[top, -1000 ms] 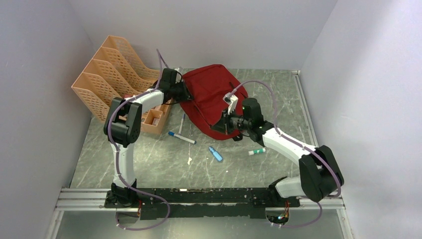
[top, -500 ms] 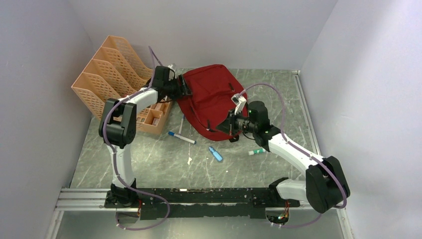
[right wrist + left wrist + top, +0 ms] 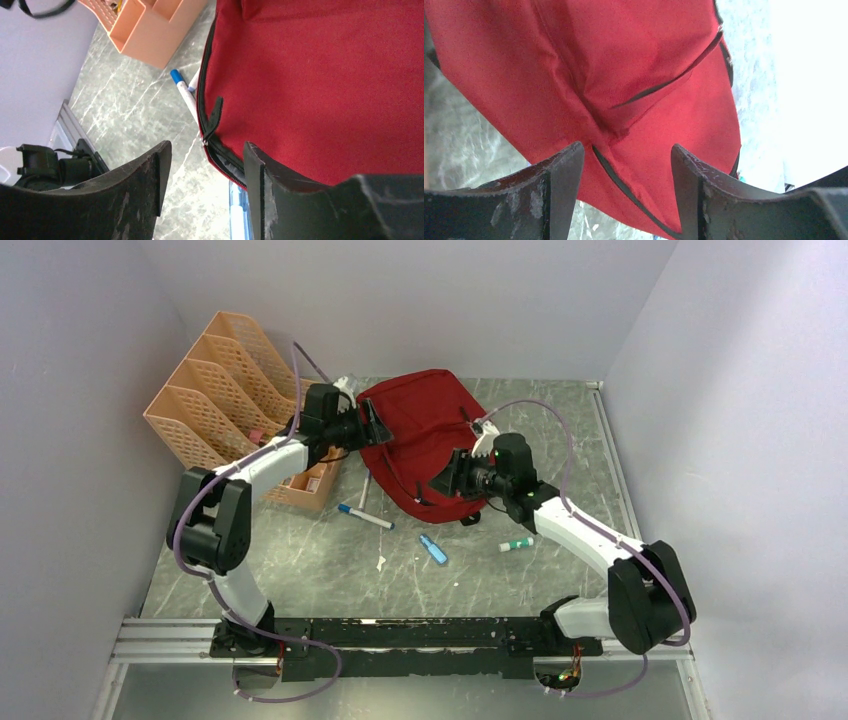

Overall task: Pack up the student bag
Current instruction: Zip the student bag at the center of the board.

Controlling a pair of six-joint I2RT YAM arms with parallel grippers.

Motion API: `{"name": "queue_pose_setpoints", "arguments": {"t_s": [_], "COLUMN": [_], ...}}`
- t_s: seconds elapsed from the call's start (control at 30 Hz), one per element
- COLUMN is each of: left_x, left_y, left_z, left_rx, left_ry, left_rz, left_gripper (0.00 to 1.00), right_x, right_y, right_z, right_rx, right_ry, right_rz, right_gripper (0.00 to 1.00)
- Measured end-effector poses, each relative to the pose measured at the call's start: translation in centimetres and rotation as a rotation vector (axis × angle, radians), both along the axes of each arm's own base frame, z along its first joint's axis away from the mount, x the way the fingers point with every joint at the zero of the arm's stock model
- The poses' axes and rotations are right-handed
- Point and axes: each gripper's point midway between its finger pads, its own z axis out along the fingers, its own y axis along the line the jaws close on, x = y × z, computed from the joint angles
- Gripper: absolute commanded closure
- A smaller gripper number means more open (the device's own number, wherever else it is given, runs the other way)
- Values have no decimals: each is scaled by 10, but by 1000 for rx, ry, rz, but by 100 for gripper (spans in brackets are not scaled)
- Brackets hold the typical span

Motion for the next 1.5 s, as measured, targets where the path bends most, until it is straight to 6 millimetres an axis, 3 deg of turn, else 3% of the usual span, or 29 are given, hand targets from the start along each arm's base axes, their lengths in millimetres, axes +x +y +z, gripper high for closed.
{"name": "queue_pose_setpoints", "arguments": {"t_s": [0.2, 0.73, 0.97, 1.5], "left_x": [-16, -20, -20, -20], "left_y": [0, 1, 1, 1], "left_z": [-24, -29, -25, -26], "left_rx": [5, 3, -1, 0], "left_ry": [66, 83, 73, 75], "left_rz": [2, 8, 8, 8], "left_gripper": [32, 32, 32, 33], "right_x": [10, 29, 26, 21], "right_y": [10, 33, 38, 49], "right_z": [10, -27, -42, -48], "right_rx": [-5, -121, -131, -108], "right_ry": [0, 85, 123, 152], "right_rz": [-28, -22, 6, 64], "right_gripper": [33, 37, 43, 55]}}
